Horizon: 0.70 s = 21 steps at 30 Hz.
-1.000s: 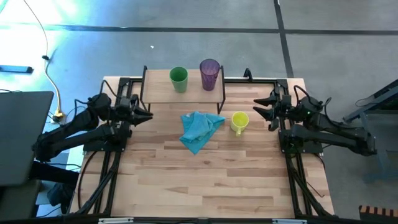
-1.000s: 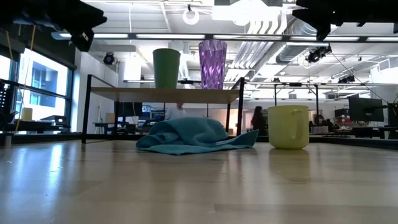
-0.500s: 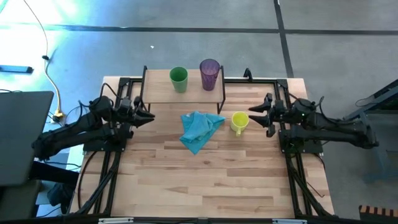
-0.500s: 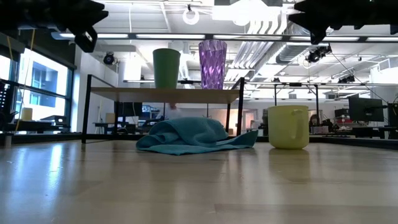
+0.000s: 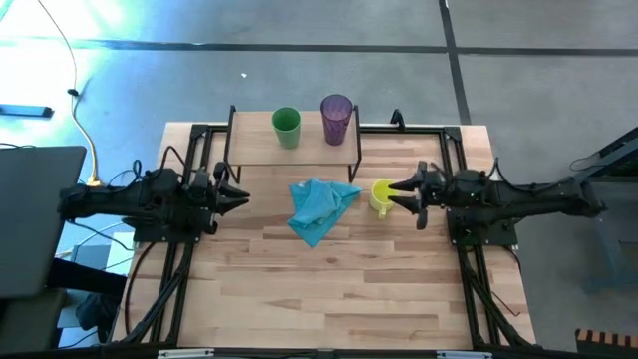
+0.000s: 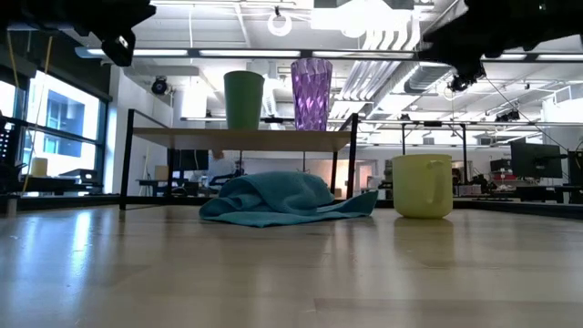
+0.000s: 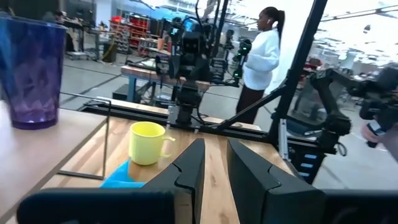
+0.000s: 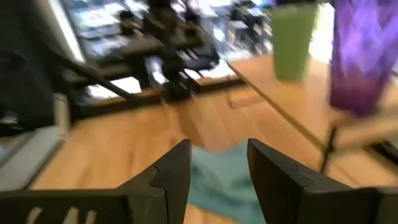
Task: Stack small to large cups/mugs on shelf
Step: Put the yellow mug on the shelf
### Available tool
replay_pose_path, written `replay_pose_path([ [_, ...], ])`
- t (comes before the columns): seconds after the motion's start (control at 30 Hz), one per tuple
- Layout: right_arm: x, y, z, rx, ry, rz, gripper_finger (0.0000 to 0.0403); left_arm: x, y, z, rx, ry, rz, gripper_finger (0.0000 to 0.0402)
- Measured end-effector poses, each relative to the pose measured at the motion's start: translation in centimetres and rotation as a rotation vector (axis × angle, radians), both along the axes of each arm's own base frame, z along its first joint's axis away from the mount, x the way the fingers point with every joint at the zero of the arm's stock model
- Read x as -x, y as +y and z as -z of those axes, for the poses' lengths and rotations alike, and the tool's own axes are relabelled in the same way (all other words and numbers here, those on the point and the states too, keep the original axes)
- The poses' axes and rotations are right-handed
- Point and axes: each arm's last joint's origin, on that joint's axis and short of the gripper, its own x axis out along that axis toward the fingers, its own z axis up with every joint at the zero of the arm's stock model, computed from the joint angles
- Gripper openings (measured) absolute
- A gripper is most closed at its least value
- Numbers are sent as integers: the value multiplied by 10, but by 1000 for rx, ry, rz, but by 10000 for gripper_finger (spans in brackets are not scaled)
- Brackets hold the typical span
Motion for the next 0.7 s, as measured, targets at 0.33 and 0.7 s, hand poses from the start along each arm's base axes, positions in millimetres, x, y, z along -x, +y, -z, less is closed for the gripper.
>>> replay_pose_path([
  [0.33, -4, 30, 21, -76, 132, 202, 149, 0, -4, 0, -33, 6, -48, 58],
  [0.7, -15, 60, 45, -234, 103, 426, 149, 0, -4, 0, -50, 9, -52, 58],
])
